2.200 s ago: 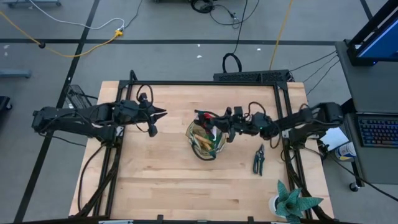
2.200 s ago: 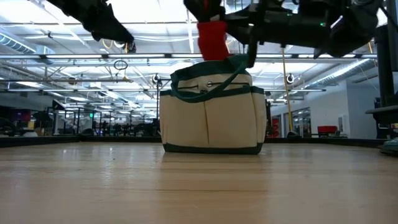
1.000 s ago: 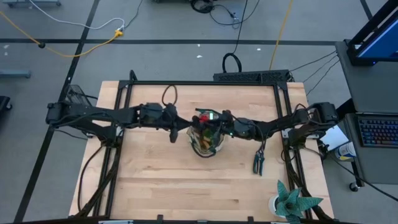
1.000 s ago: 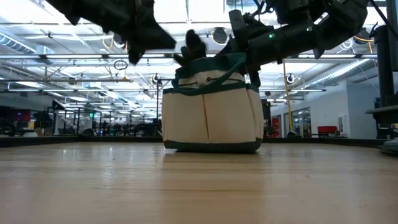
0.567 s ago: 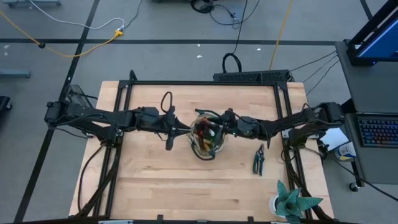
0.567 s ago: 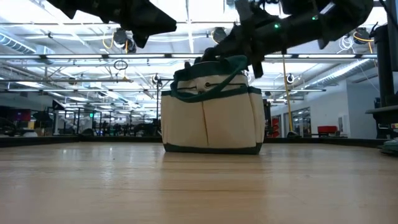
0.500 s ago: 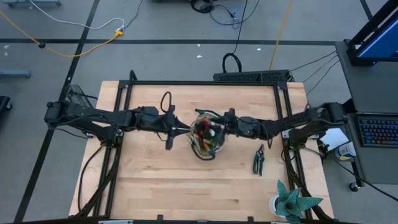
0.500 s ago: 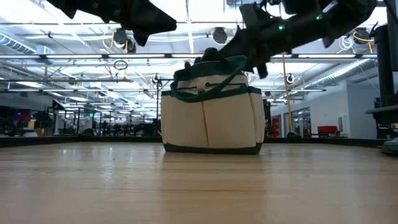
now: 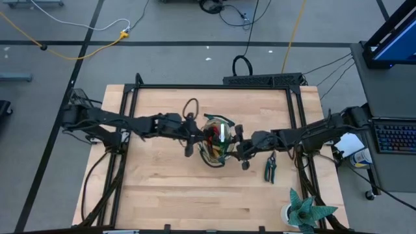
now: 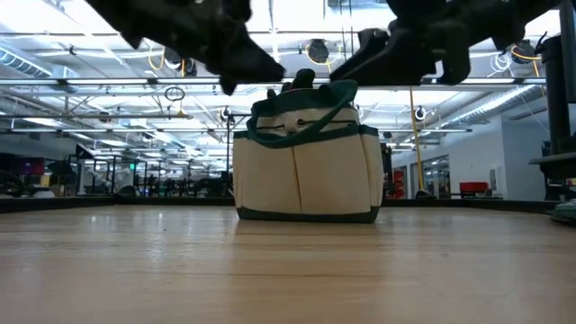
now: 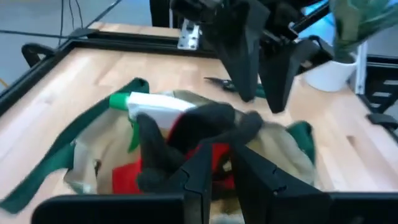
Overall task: Pick & Place Garden tools in Gardening bag
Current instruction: Put the red gloves into the brown gardening bag
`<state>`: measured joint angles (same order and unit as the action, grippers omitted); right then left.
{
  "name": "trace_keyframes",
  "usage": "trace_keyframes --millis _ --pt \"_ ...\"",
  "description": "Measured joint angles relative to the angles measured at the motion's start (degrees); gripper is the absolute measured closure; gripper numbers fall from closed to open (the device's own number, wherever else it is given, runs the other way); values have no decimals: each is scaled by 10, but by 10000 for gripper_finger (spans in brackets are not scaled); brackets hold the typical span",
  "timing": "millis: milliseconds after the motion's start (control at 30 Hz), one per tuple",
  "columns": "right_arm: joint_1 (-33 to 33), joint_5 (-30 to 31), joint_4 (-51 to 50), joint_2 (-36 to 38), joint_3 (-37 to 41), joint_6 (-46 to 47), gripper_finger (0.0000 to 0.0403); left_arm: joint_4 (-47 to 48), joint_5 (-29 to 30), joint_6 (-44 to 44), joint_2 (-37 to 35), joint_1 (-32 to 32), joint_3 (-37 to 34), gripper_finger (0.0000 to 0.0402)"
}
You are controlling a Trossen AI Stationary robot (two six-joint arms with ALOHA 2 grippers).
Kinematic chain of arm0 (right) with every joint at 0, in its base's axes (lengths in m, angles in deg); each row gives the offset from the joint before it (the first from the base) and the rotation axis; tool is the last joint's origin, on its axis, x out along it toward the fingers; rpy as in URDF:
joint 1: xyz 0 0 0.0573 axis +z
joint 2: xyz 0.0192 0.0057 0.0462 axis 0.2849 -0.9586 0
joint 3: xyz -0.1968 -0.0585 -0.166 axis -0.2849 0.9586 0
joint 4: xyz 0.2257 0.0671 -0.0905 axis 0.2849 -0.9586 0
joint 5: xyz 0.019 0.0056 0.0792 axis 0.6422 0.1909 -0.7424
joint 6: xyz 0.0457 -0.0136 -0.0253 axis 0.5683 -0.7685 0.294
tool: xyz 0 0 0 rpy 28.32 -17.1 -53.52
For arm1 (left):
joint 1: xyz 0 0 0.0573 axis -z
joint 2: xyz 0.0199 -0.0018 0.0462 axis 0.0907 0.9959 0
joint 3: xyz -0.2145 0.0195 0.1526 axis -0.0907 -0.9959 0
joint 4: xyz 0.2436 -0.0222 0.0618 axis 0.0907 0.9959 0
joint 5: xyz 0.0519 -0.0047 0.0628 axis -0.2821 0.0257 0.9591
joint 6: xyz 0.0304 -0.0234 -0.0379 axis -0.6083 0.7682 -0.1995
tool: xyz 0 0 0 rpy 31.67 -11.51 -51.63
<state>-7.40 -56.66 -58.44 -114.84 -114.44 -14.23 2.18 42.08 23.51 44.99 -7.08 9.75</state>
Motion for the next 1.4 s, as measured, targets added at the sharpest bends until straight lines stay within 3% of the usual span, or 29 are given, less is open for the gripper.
trace_keyframes --millis 167,267,400,500,567,800,1033,1233,1400 --pt "-10 1 -3 -21 0 -3 241 17 22 -9 52 -11 54 341" --pt "-13 1 -6 -31 0 -19 251 74 26 -7 73 -25 87 341" --pt "-12 -1 -15 -31 0 -45 307 181 11 0 106 -35 129 354" --pt "-12 -1 -27 -32 0 -47 374 214 7 -17 134 -33 152 388" --pt "-12 -1 -35 -32 0 -49 394 227 -7 -29 152 -33 170 394" --pt "5 -36 -49 -31 0 -44 400 331 5 -31 205 -35 229 397" --pt "26 -40 -49 -30 0 -43 401 342 11 -29 208 -40 235 391" --pt "30 45 -52 -22 0 12 399 349 -32 -32 199 -41 234 383" --pt "30 60 -50 -13 0 30 380 340 -32 -34 165 -38 234 367"
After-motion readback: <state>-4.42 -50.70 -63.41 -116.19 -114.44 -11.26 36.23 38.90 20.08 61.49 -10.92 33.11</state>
